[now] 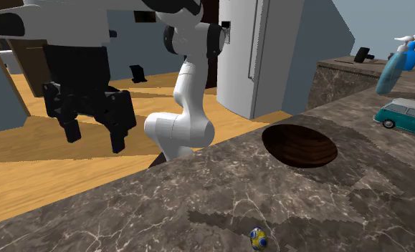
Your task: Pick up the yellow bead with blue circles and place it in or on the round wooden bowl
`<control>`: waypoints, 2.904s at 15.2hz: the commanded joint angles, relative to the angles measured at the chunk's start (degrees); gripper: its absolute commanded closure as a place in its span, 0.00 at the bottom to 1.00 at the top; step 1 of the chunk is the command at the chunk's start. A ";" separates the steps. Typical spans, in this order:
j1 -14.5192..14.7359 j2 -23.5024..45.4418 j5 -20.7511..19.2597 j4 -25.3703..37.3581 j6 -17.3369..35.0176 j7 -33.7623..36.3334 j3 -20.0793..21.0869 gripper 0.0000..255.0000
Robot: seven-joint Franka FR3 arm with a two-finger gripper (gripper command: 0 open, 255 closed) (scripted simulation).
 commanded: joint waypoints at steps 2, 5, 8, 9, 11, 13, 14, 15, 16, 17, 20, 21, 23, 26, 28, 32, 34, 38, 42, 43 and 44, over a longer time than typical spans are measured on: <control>0.26 -0.08 0.86 -0.57 0.19 1.60 1.27 0.00; 1.09 0.13 3.52 -1.88 0.90 6.40 5.12 0.00; 1.93 1.02 6.22 -2.58 1.83 11.19 9.01 0.00; 2.20 1.48 7.11 -2.68 2.19 12.79 10.32 0.00; 2.70 2.61 8.85 -2.67 2.98 15.97 12.95 0.00; 3.11 4.03 10.53 -2.38 3.87 19.14 15.62 0.00; 3.29 4.86 11.32 -2.14 4.35 20.72 16.96 0.00; 3.43 5.76 12.08 -1.82 4.85 22.30 18.31 0.00; 3.56 6.73 12.79 -1.44 5.37 23.89 19.66 0.00; 3.67 7.77 13.46 -0.99 5.91 25.48 21.01 0.00; 3.75 11.32 15.16 0.78 7.61 30.28 25.15 0.00; 3.73 12.65 15.59 1.50 8.20 31.91 26.54 0.00; 3.57 15.52 16.22 3.14 9.42 35.22 29.36 0.00; 3.42 17.91 16.55 3.81 11.13 37.77 31.69 0.00; 3.51 17.94 16.76 2.33 12.65 37.71 31.99 0.00; 3.66 18.19 17.14 -0.50 15.74 37.62 32.67 0.00; 3.68 18.23 17.19 -0.90 16.18 37.61 32.77 0.00; 3.68 18.24 17.19 -0.90 16.19 37.61 32.78 0.00; 3.68 18.23 17.19 -0.89 16.17 37.61 32.77 1.00; 3.68 18.23 17.19 -0.89 16.17 37.61 32.77 1.00; 3.66 18.27 17.18 -0.91 16.22 37.59 32.77 1.00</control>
